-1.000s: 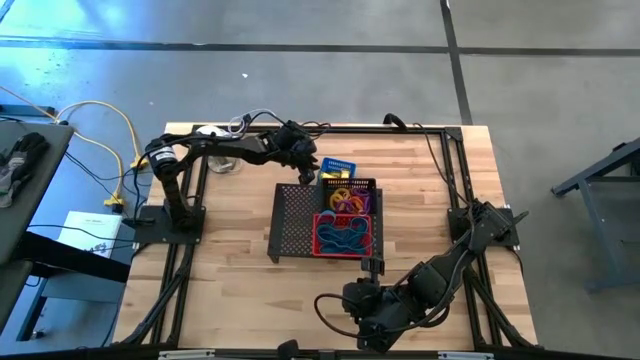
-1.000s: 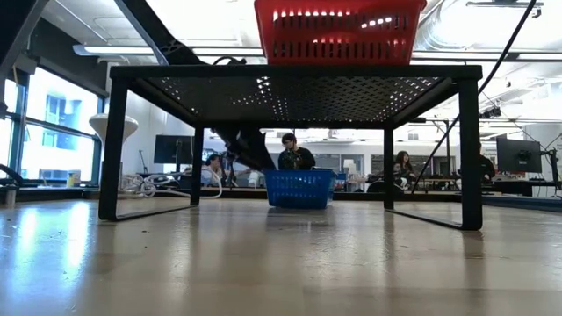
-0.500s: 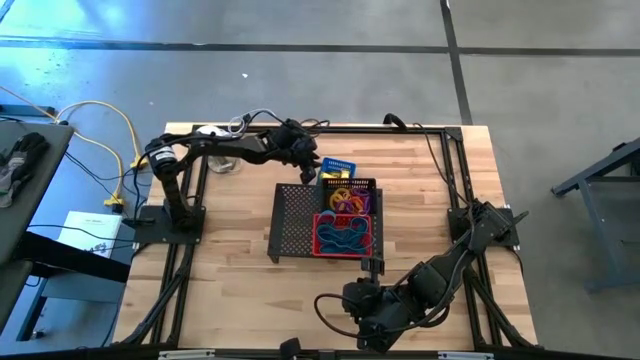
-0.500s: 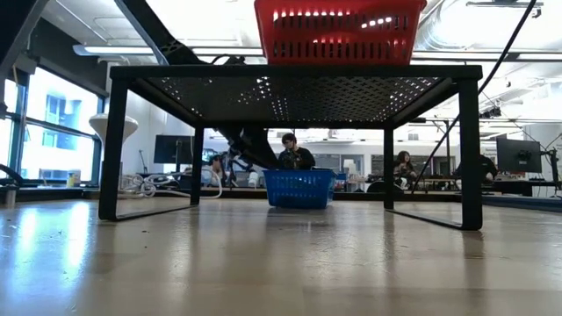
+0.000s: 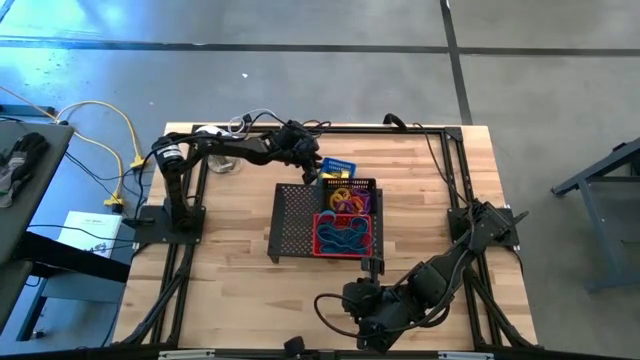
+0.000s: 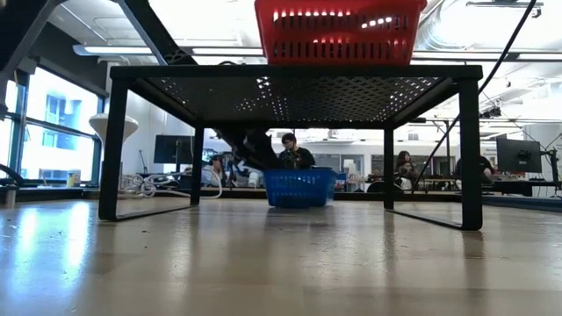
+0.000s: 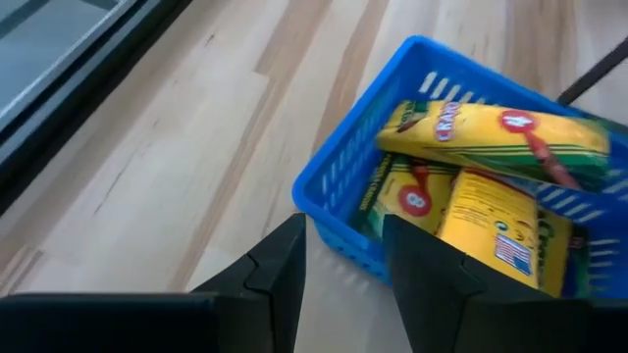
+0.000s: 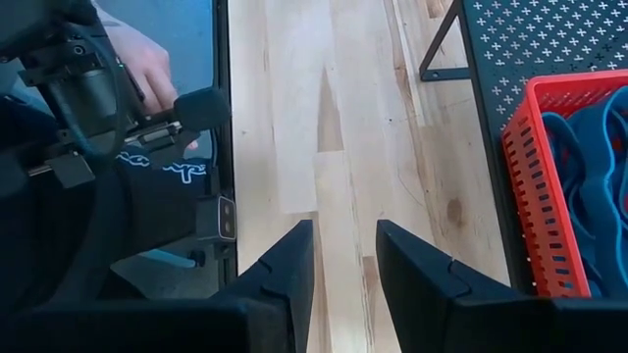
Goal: Pick & Place Office Desk Supplies
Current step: Put the blue bin on the shelf
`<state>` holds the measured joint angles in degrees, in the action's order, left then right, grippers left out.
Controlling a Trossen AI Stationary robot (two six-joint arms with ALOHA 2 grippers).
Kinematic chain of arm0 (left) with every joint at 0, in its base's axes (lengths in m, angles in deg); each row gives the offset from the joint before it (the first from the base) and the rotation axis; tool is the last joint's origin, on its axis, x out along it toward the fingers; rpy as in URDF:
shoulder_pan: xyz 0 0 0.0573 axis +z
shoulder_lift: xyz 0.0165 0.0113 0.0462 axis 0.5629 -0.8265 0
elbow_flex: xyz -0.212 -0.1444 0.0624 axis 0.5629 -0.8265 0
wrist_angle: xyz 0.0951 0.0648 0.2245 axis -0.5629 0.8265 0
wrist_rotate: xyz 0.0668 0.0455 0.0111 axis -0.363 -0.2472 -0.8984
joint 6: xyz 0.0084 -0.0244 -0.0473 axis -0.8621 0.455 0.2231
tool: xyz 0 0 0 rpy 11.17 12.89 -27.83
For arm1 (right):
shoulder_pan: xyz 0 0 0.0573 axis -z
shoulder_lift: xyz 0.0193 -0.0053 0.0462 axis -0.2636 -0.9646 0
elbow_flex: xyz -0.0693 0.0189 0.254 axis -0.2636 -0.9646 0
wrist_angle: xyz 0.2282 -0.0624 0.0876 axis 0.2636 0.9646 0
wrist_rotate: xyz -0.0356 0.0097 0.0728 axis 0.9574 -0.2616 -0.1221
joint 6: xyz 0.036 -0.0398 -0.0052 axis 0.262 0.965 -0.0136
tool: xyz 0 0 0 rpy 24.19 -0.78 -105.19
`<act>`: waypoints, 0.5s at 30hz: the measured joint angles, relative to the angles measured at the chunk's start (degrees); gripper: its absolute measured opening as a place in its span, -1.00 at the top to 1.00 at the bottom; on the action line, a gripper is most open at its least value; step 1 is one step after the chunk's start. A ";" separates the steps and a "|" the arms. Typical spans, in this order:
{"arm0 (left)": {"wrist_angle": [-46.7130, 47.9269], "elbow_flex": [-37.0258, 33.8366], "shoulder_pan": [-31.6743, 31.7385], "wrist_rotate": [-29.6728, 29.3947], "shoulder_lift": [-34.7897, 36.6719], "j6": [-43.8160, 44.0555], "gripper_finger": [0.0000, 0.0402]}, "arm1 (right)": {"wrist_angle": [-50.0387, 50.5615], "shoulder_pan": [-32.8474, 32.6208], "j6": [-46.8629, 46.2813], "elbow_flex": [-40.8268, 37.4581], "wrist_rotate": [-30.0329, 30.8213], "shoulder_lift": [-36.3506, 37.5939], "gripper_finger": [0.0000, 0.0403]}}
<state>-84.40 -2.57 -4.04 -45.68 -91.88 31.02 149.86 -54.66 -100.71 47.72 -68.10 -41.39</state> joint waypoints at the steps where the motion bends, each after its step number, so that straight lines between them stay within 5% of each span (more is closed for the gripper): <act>1: 0.00 0.00 0.00 0.74 0.00 -0.02 0.34 | 0.00 0.01 0.03 0.00 0.00 0.00 0.50; 15: -0.31 -0.07 -0.35 4.12 -0.05 0.25 0.34 | 0.01 0.15 0.10 0.00 0.01 0.00 0.50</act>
<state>-84.71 -2.64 -4.39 -41.56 -91.93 31.27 149.88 -54.51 -100.61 47.72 -68.09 -41.39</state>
